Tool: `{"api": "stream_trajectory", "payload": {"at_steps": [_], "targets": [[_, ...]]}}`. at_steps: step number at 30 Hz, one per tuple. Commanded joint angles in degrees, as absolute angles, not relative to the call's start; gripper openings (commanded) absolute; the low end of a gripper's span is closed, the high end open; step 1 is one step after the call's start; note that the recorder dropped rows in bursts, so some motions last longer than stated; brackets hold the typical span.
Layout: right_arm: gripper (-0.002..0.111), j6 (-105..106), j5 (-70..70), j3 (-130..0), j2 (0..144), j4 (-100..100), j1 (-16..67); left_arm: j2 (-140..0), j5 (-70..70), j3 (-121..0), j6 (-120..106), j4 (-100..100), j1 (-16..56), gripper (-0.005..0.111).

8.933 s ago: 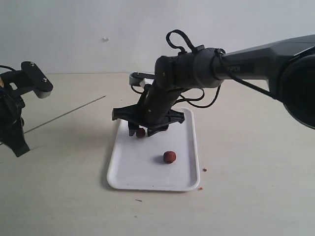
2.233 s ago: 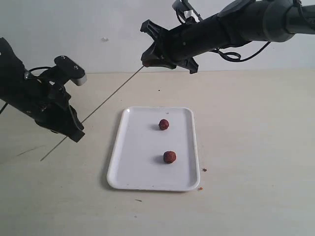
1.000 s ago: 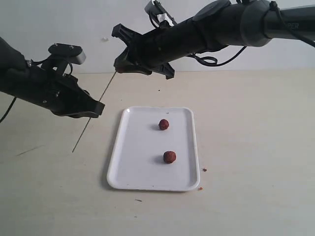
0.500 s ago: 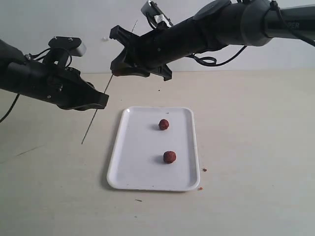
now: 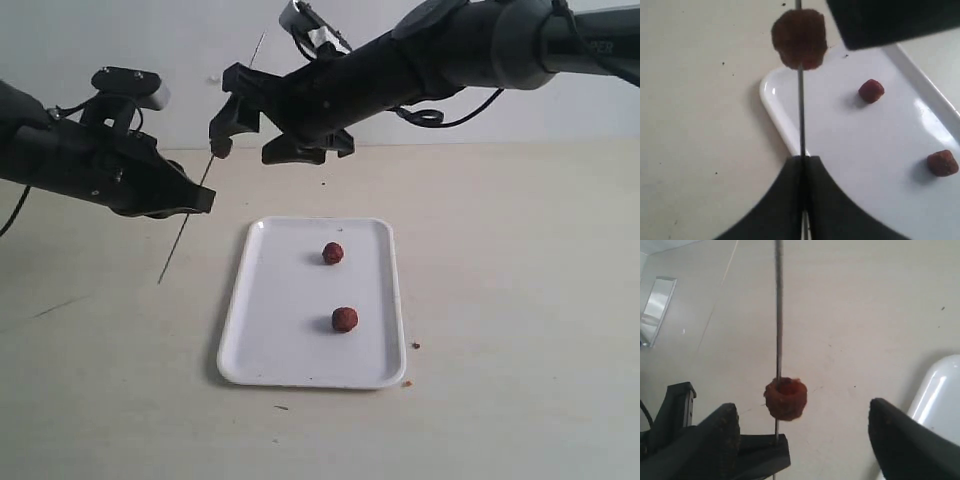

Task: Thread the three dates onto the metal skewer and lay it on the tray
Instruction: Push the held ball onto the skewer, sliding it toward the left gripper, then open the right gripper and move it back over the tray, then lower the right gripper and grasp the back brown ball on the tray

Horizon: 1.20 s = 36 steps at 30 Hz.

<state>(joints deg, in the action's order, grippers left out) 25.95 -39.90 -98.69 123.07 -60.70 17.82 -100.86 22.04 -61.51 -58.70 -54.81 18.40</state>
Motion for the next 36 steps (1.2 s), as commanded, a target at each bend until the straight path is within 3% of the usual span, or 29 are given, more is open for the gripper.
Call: {"api": "stream_trajectory", "payload": {"at_steps": [1, 6, 12, 19, 27, 36], "targets": [[0.070, 26.6, -38.7, -98.8, 119.6, -53.2, 16.5, -100.7, 25.3, -61.5, -57.7, -49.0, 18.3, 0.000], [0.070, 19.3, -41.2, -98.8, 116.8, -33.5, 13.2, -100.7, 28.4, -61.5, -49.6, -37.8, 18.3, 0.000], [0.070, 16.4, -54.7, -98.7, 117.4, -10.3, 12.3, -100.7, 32.2, -61.5, -38.1, -22.6, 18.3, 0.000], [0.066, 17.6, -54.1, -98.7, 120.0, -10.2, 12.9, -100.7, 41.6, -63.3, -32.3, -12.6, 18.3, 0.000], [0.065, 7.5, -53.1, -101.6, 126.1, -6.0, 17.4, -100.7, 41.1, -63.3, -32.3, -10.4, 18.2, 0.000], [0.065, -1.6, -65.3, -113.4, 134.8, -5.1, 18.0, -100.7, 41.5, -63.3, -32.2, -9.9, 16.4, 0.000]]}}
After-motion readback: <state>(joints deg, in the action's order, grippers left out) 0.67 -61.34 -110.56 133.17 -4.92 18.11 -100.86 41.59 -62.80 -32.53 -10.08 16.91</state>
